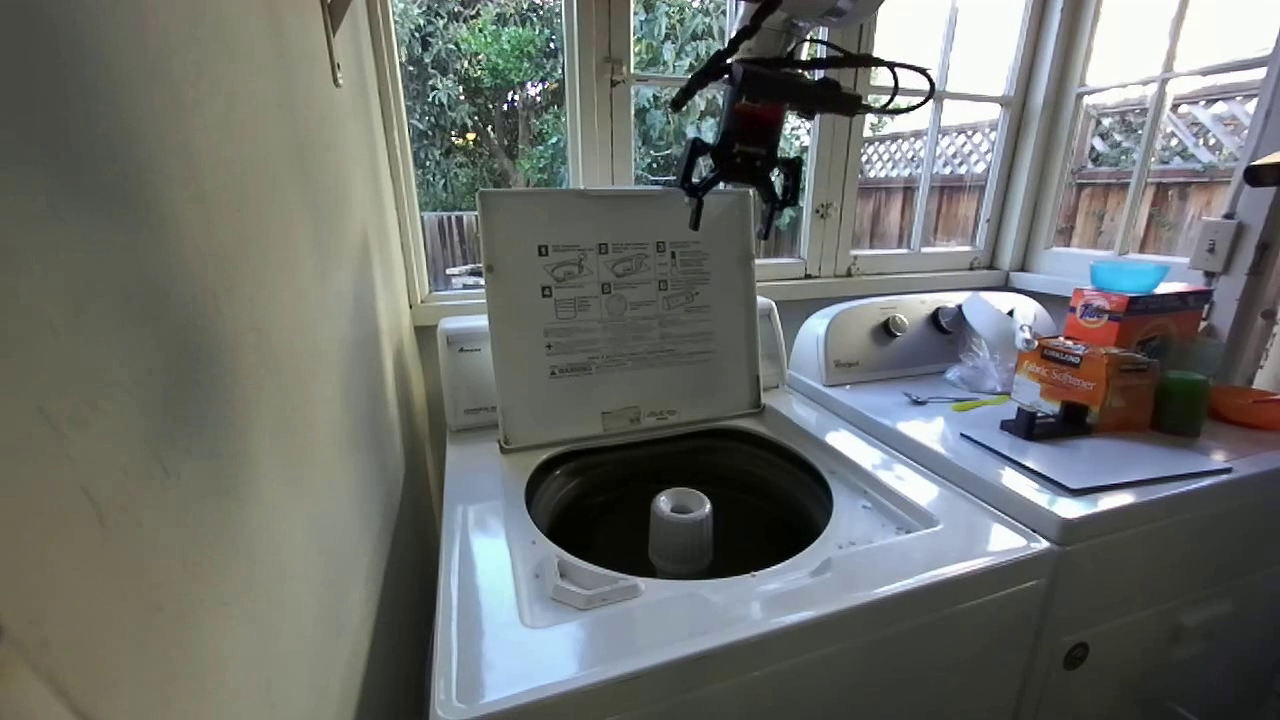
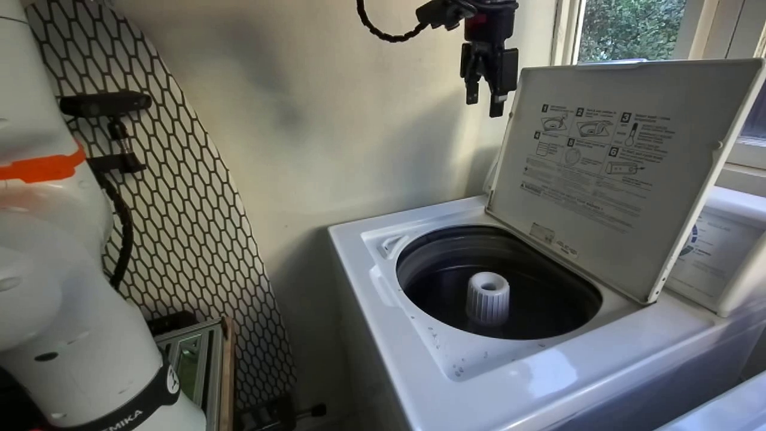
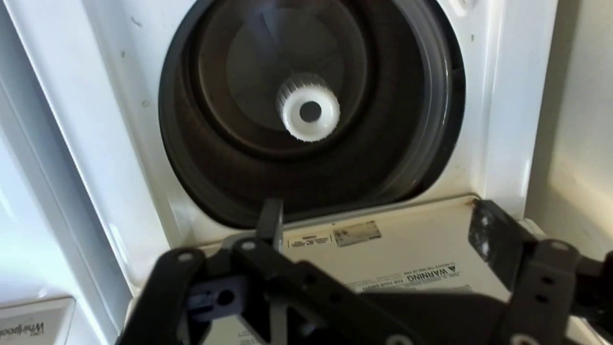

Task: Open the washing machine

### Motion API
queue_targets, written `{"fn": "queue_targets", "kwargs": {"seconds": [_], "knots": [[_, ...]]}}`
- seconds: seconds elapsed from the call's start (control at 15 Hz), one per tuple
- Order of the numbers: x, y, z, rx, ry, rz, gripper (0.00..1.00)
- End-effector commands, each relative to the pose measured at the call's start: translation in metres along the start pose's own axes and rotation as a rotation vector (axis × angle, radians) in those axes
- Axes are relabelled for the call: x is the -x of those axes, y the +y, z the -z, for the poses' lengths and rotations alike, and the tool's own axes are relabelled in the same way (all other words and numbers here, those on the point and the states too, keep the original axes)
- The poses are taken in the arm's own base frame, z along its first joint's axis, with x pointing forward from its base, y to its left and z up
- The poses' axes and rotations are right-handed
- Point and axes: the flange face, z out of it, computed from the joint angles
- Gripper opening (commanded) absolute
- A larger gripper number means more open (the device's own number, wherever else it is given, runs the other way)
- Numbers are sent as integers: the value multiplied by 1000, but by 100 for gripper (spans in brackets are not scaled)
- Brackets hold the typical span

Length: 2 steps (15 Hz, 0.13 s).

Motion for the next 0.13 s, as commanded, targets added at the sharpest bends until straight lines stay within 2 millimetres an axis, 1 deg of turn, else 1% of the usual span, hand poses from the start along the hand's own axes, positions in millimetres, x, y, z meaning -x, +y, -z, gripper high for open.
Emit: {"fn": "queue_targets", "kwargs": {"seconds": [0.0,0.07], "knots": [[-1,1,-1,2,-6,-4,100],[-1,2,-1,2,-7,-5,100]]}}
